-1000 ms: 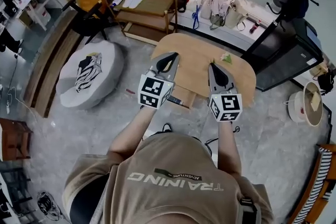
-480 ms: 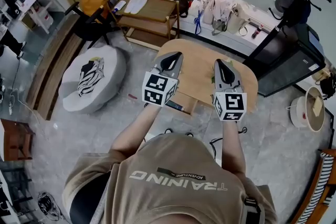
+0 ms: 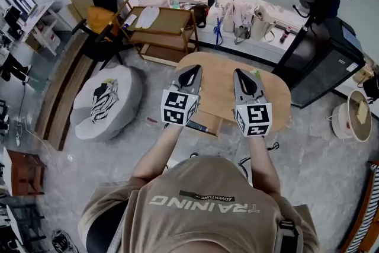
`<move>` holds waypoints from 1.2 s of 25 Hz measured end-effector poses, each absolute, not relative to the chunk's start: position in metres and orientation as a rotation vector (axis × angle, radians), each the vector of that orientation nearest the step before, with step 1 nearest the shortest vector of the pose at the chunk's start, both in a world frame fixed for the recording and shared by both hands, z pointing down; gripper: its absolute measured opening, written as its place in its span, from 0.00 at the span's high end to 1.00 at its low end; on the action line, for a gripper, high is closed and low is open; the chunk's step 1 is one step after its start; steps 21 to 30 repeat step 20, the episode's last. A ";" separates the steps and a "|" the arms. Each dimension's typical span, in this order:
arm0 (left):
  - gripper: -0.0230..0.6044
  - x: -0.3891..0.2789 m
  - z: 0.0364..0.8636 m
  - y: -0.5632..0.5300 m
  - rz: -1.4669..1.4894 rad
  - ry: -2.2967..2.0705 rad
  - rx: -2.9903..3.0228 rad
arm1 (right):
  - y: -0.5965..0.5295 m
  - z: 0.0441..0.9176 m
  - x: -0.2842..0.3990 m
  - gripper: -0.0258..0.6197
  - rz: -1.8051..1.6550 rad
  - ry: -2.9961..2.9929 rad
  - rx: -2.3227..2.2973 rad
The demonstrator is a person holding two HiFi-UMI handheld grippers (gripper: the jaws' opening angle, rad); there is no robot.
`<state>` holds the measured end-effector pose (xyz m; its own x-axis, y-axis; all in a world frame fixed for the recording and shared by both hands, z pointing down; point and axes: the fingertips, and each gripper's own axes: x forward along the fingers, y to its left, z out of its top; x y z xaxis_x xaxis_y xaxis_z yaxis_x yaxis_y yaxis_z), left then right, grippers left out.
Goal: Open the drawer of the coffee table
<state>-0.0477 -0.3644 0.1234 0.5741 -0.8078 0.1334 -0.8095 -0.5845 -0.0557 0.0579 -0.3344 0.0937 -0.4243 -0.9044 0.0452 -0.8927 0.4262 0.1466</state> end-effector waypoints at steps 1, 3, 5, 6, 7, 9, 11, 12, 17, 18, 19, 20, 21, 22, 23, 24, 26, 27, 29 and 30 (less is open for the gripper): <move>0.95 -0.046 0.124 -0.365 0.233 -1.427 2.777 | -0.335 0.094 0.060 0.95 -0.148 -2.553 1.619; 0.95 -0.044 0.124 -0.365 0.239 -1.427 2.779 | -0.334 0.092 0.064 0.95 -0.149 -2.551 1.622; 0.95 -0.044 0.125 -0.363 0.244 -1.429 2.777 | -0.332 0.090 0.066 0.95 -0.152 -2.547 1.622; 0.95 -0.045 0.125 -0.363 0.246 -1.429 2.775 | -0.332 0.089 0.067 0.95 -0.152 -2.548 1.624; 0.95 -0.045 0.125 -0.363 0.247 -1.431 2.773 | -0.332 0.088 0.069 0.95 -0.153 -2.549 1.625; 0.95 -0.044 0.123 -0.364 0.240 -1.433 2.770 | -0.333 0.086 0.071 0.95 -0.160 -2.550 1.623; 0.95 -0.044 0.123 -0.364 0.229 -1.436 2.766 | -0.333 0.086 0.072 0.95 -0.162 -2.549 1.623; 0.95 -0.044 0.122 -0.364 0.226 -1.436 2.766 | -0.332 0.086 0.071 0.95 -0.160 -2.552 1.624; 0.95 -0.052 0.126 -0.363 0.227 -1.437 2.758 | -0.327 0.091 0.058 0.95 -0.157 -2.560 1.600; 0.95 -0.055 0.126 -0.363 0.222 -1.438 2.754 | -0.326 0.092 0.056 0.95 -0.155 -2.557 1.597; 0.95 -0.057 0.126 -0.363 0.217 -1.441 2.751 | -0.326 0.093 0.054 0.95 -0.152 -2.553 1.595; 0.95 -0.059 0.126 -0.362 0.212 -1.443 2.748 | -0.326 0.095 0.053 0.95 -0.149 -2.550 1.593; 0.95 -0.059 0.126 -0.362 0.212 -1.443 2.748 | -0.326 0.095 0.053 0.95 -0.149 -2.550 1.593; 0.95 -0.059 0.126 -0.362 0.212 -1.443 2.748 | -0.326 0.095 0.053 0.95 -0.149 -2.550 1.593; 0.95 -0.059 0.126 -0.362 0.212 -1.443 2.748 | -0.326 0.095 0.053 0.95 -0.149 -2.550 1.593; 0.95 -0.059 0.126 -0.362 0.212 -1.443 2.748 | -0.326 0.095 0.053 0.95 -0.149 -2.550 1.593; 0.95 -0.059 0.126 -0.362 0.212 -1.443 2.748 | -0.326 0.095 0.053 0.95 -0.149 -2.550 1.593; 0.95 -0.059 0.126 -0.362 0.212 -1.443 2.748 | -0.326 0.095 0.053 0.95 -0.149 -2.550 1.593; 0.95 -0.059 0.126 -0.362 0.212 -1.443 2.748 | -0.326 0.095 0.053 0.95 -0.149 -2.550 1.593; 0.95 -0.059 0.126 -0.362 0.212 -1.443 2.748 | -0.326 0.095 0.053 0.95 -0.149 -2.550 1.593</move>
